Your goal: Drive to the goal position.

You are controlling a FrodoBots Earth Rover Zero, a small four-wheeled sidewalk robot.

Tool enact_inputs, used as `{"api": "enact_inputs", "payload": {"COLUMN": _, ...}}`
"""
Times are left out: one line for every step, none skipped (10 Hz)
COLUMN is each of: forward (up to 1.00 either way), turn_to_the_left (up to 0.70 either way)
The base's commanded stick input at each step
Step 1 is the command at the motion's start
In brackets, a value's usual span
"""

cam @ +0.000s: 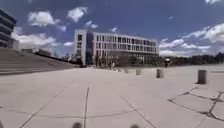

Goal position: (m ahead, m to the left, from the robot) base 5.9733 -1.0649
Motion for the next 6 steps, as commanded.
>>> {"api": "enact_inputs", "payload": {"forward": 0.70, "turn_to_the_left": 0.00}}
{"api": "enact_inputs", "payload": {"forward": 0.70, "turn_to_the_left": 0.00}}
{"api": "enact_inputs", "payload": {"forward": 0.70, "turn_to_the_left": 0.00}}
{"api": "enact_inputs", "payload": {"forward": 0.70, "turn_to_the_left": 0.00}}
{"api": "enact_inputs", "payload": {"forward": 0.70, "turn_to_the_left": 0.00}}
{"api": "enact_inputs", "payload": {"forward": 0.70, "turn_to_the_left": 0.00}}
